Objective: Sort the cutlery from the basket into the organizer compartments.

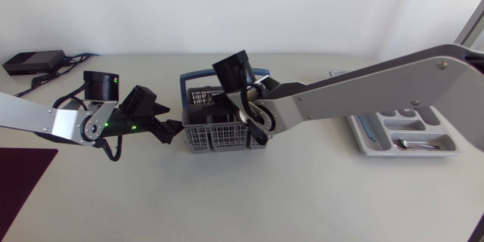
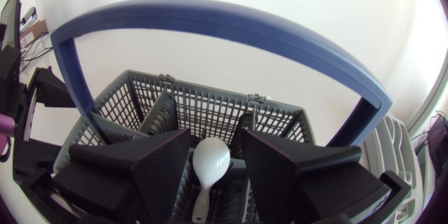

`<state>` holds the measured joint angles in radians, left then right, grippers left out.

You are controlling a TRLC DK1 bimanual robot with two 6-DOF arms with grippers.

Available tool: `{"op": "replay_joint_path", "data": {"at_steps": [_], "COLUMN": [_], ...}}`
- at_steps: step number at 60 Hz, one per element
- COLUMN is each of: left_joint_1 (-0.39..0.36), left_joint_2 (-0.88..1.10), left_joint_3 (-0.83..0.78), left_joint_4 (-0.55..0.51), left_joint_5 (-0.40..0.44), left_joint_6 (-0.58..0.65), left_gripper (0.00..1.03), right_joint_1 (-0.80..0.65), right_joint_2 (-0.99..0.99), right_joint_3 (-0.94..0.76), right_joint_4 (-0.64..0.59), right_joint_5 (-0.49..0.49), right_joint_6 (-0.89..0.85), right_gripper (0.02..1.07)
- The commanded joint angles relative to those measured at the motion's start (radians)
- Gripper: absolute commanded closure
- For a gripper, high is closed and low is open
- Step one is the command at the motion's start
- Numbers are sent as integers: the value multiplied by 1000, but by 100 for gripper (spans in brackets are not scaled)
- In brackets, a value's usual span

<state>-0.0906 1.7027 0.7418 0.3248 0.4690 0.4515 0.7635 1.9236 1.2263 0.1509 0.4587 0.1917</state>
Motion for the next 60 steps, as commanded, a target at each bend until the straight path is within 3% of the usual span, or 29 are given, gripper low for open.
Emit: {"op": "replay_joint_path", "data": {"at_steps": [1,12,24,60], "left_joint_1": [-12,-11,-15,-31], "left_joint_2": [29,31,35,54], "left_joint_3": [22,18,11,19], "left_joint_4": [10,17,25,40], "left_joint_5": [2,2,2,-6], "left_joint_6": [-17,-17,-22,-36], "left_gripper": [6,6,6,6], "right_joint_1": [-13,-47,-64,-20], "right_joint_2": [-15,31,66,-54], "right_joint_3": [-28,-25,-13,-87], "right_joint_4": [18,45,29,-76], "right_joint_5": [20,3,-88,-143], "right_joint_6": [29,28,55,81], "right_gripper": [53,53,53,53]}}
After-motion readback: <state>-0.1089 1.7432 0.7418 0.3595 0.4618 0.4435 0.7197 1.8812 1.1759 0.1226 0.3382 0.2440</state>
